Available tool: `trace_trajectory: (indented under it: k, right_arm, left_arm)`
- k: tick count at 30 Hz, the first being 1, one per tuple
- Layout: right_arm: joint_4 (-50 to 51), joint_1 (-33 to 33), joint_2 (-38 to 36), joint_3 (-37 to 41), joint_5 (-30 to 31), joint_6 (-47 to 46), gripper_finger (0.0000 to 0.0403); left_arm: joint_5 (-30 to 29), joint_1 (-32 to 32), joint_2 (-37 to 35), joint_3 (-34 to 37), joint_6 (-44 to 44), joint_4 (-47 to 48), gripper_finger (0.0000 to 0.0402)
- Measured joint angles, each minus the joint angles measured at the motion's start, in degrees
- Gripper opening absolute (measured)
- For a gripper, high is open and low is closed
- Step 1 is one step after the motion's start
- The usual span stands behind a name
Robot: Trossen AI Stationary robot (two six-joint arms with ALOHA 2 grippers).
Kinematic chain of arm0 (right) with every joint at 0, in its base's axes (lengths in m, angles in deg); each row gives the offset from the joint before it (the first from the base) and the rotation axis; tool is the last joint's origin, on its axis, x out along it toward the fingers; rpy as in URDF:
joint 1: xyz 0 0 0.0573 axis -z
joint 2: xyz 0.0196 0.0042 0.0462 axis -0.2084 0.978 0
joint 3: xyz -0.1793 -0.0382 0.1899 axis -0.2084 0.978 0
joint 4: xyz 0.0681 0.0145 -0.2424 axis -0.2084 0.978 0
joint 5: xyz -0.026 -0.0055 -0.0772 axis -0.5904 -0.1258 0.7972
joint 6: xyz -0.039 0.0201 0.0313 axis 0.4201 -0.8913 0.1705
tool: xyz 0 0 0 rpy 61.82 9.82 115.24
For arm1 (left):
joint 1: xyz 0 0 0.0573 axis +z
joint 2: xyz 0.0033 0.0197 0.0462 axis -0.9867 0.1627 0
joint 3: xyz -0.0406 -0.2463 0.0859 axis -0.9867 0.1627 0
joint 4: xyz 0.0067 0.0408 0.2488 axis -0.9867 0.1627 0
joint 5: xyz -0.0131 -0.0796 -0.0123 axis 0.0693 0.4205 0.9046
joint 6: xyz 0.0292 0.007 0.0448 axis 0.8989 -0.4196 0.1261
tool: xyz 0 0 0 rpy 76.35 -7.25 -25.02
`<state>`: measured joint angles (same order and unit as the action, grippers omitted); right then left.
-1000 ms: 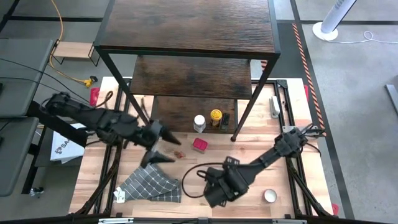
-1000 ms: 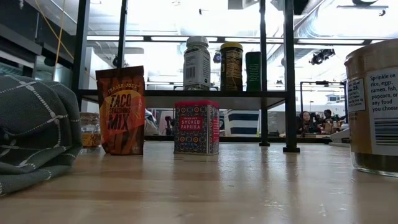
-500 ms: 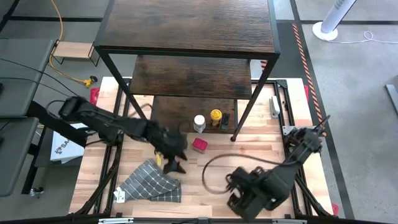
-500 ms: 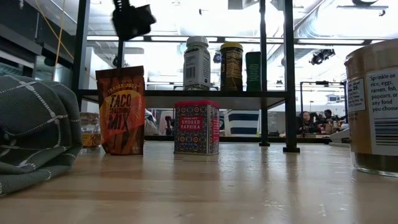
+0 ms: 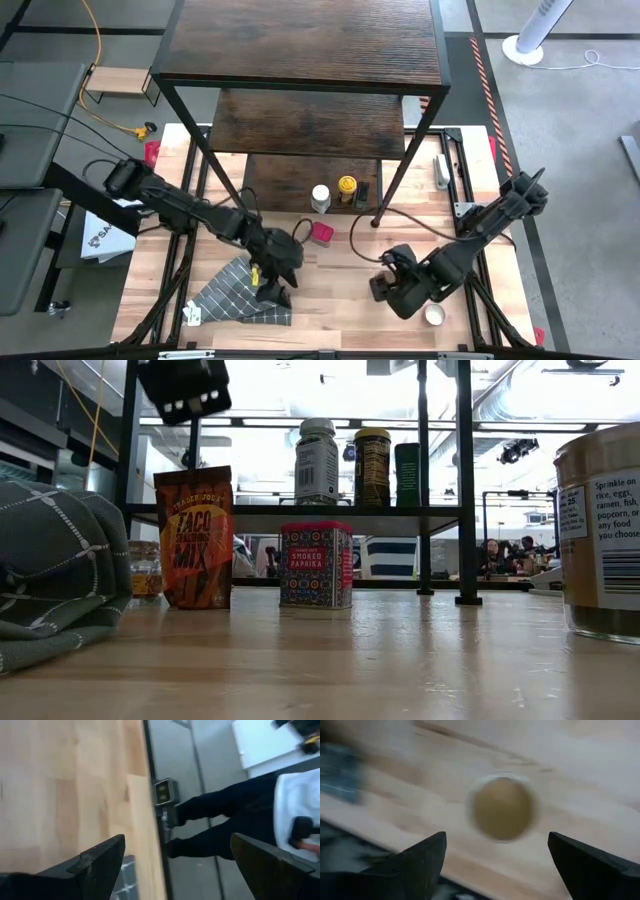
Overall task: Shelf spices
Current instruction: Put the gold seasoning bottle on the shelf
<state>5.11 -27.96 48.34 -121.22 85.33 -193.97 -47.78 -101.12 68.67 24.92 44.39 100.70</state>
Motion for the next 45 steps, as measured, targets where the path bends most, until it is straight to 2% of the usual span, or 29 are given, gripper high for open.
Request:
trace_trajectory:
  k: [2,6,10,13,15,23,31,38,45]
  right_arm:
    - [-2.7,0.2,-1.0,1.8,0.5,-2.7,0.0346]
    - [-1.0,1.7,-0.1,2.5,0.5,-5.5,0.0346]
    - [-1.8,4.4,1.7,2.4,1.6,-3.0,0.0346]
    - [-1.1,6.9,3.2,2.4,-0.3,0.3,0.0346]
    - [-1.3,8.1,4.2,2.4,-2.9,2.1,0.0346]
    - [-2.3,9.9,4.5,0.3,-5.6,5.4,0.0346]
    - [-0.6,9.6,6.4,-0.3,-9.4,10.3,0.0346]
    - [-1.1,8.7,7.7,-0.4,-12.8,17.7,0.0346]
    - [-0.9,8.4,8.1,-0.4,-11.8,22.1,0.0346]
  left_arm:
    - [0.9,0.9,-1.9,0.0,0.0,0.7,0.0355]
    - [-0.4,2.7,-5.5,0.0,4.9,3.4,0.0355]
    - [-0.7,4.1,-6.2,-0.1,11.5,7.6,0.0355]
    - [-0.7,4.7,-6.1,-0.1,14.1,10.3,0.0355]
    - [-0.6,4.5,-6.2,-0.1,14.6,11.6,0.0355]
    - [-0.3,1.8,-9.0,0.0,11.3,13.5,0.0355]
    - [-11.4,-2.9,-9.2,0.3,13.0,14.3,0.0355]
    - [-14.7,-6.1,-9.6,3.3,1.4,10.4,0.0355]
    - [-26.6,-10.4,-9.6,3.9,-6.1,9.6,0.0355]
